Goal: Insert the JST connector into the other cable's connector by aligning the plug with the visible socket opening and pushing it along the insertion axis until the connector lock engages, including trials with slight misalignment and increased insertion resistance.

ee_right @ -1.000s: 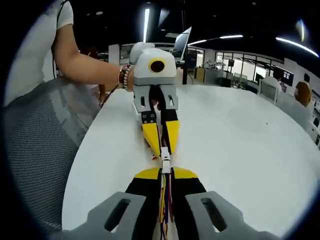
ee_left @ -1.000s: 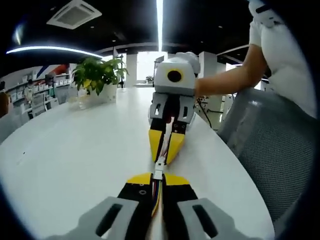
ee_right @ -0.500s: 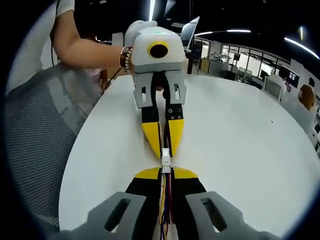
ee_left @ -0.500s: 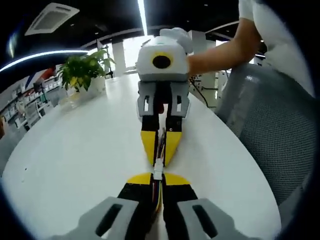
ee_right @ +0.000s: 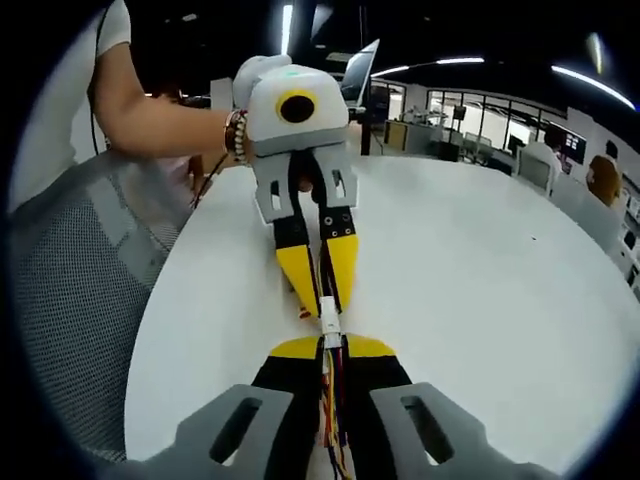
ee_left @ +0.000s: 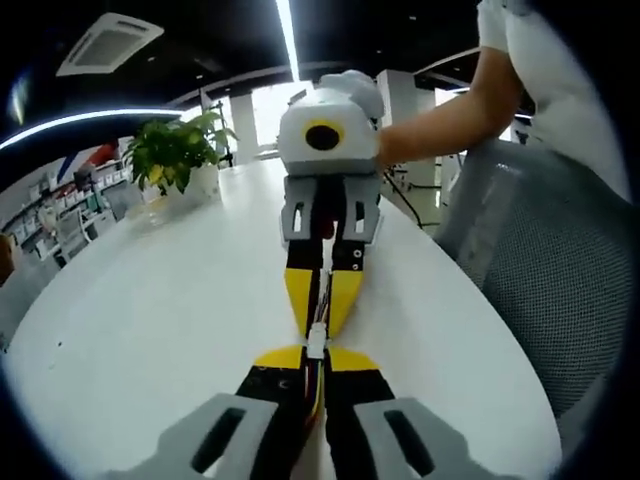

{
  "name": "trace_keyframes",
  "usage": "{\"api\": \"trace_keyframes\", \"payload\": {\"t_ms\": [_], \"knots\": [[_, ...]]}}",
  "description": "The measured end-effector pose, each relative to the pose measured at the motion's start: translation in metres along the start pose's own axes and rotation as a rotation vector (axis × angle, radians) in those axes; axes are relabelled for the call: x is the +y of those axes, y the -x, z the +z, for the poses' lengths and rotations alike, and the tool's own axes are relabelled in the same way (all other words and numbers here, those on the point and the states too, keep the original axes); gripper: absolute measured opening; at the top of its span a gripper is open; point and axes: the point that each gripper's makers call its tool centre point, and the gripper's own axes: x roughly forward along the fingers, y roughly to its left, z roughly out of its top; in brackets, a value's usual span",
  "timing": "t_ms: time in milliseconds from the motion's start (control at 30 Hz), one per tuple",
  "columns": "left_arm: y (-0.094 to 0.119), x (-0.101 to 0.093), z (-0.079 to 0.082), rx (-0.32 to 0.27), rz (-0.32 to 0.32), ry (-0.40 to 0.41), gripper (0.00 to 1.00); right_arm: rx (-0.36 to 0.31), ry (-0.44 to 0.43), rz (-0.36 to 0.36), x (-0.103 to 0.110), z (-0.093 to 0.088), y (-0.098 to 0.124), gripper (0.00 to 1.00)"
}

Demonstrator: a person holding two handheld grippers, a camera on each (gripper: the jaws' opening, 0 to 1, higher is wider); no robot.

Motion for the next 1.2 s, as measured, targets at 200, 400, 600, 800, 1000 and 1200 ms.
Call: {"api": "trace_keyframes", "payload": {"t_ms": [200, 400, 600, 800, 1000, 1200], "knots": [[0.004, 0.005, 0.003, -0.02, 0.024, 0.016, 0.0, -0.028, 0.055, -0.023, -0.005, 0.006, 0.0, 0.04], [0.008, 0.014, 0.0, -0.039, 0.062, 0.04, 0.0, -0.07, 0.041, -0.052, -0.01, 0.009, -0.001, 0.04], [0.007, 0.021, -0.003, -0.032, 0.107, 0.057, 0.0, -0.091, 0.026, -0.11, -0.018, 0.009, -0.005, 0.04], [0.002, 0.03, -0.019, 0.022, 0.15, 0.059, 0.0, -0.067, 0.032, -0.152, -0.025, 0.001, -0.015, 0.05], [0.0, 0.036, -0.033, 0.076, 0.186, 0.064, 0.01, -0.06, 0.034, -0.195, -0.03, -0.004, -0.024, 0.05], [0.0, 0.039, -0.035, 0.087, 0.205, 0.074, 0.01, -0.077, 0.007, -0.211, -0.033, -0.005, -0.023, 0.06]]}}
